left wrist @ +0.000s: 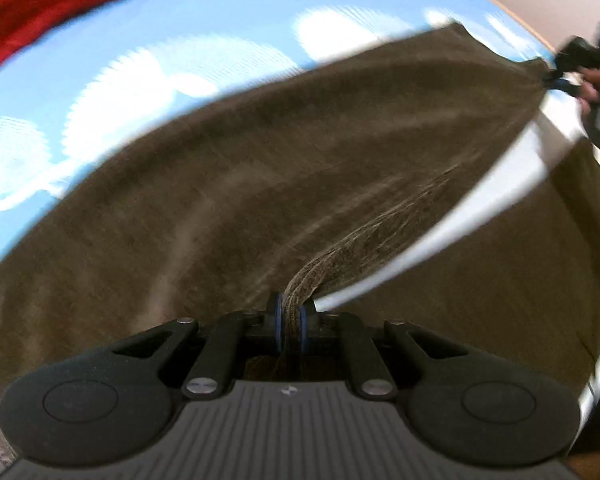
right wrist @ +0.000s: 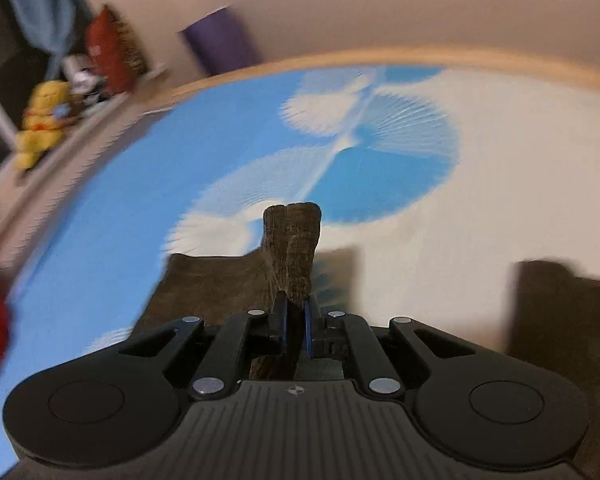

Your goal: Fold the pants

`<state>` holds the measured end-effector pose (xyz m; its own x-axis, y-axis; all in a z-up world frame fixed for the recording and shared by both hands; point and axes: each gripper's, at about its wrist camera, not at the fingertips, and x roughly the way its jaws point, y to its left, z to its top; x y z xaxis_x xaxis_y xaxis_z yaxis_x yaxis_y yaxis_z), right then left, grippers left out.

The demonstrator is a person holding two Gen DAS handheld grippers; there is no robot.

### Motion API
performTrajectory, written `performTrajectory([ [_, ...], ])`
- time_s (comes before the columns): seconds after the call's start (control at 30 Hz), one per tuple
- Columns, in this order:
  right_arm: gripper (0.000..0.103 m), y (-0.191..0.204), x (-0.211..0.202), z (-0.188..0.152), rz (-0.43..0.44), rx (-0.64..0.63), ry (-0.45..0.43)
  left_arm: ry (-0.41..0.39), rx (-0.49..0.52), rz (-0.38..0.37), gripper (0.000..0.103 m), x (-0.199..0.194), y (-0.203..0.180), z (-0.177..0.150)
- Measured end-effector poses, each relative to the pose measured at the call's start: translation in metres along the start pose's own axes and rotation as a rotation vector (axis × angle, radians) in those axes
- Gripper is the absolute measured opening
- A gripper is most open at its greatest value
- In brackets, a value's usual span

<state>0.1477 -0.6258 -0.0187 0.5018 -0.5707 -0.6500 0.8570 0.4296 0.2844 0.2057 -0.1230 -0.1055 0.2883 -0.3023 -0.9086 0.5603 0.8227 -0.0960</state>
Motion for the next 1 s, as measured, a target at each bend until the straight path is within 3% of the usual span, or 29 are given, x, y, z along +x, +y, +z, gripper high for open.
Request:
performTrajectory([
  [0.07,0.008,-0.019,0.014,-0.007,-0.131,0.024,0.073,0.031,0.051,-0.029,0.023,0.001,-0.009,-0.005],
  [0.13,0.012,-0.040,0.023,-0.013,-0.234,0.094,0.138,0.003,0.043,-0.062,0.042,-0.011,-0.004,-0.006],
  [0.2,0.019,-0.047,0.023,-0.014,-0.267,0.114,0.143,-0.065,-0.034,-0.109,0.045,-0.034,0.017,-0.007],
  [0.3,0.027,-0.030,0.006,-0.006,-0.248,0.066,0.077,-0.168,-0.197,-0.101,0.047,-0.068,0.066,-0.015],
  [0.37,0.030,-0.017,-0.013,-0.001,-0.186,0.033,0.027,-0.216,-0.321,-0.043,0.047,-0.084,0.105,-0.025],
  [0.43,0.031,-0.010,-0.036,0.006,-0.112,0.010,-0.008,-0.244,-0.453,0.075,0.054,-0.095,0.151,-0.044],
  [0.6,0.032,0.027,-0.101,0.009,0.270,-0.132,0.052,-0.219,-0.769,0.338,0.061,-0.106,0.250,-0.113],
  [0.67,0.035,0.039,-0.136,0.003,0.405,-0.231,0.067,-0.213,-0.859,0.327,0.061,-0.101,0.275,-0.138],
  [0.77,0.040,0.041,-0.184,-0.007,0.543,-0.332,0.084,-0.239,-0.932,0.246,0.063,-0.092,0.298,-0.164],
  [0.87,0.043,0.032,-0.218,-0.020,0.613,-0.409,0.079,-0.284,-0.895,0.192,0.064,-0.086,0.298,-0.166],
  [0.97,0.043,0.013,-0.233,-0.038,0.623,-0.463,0.055,-0.286,-0.826,0.184,0.064,-0.077,0.285,-0.164],
  [1.0,0.043,0.009,-0.232,-0.044,0.593,-0.486,0.067,-0.282,-0.798,0.193,0.054,-0.073,0.280,-0.163],
])
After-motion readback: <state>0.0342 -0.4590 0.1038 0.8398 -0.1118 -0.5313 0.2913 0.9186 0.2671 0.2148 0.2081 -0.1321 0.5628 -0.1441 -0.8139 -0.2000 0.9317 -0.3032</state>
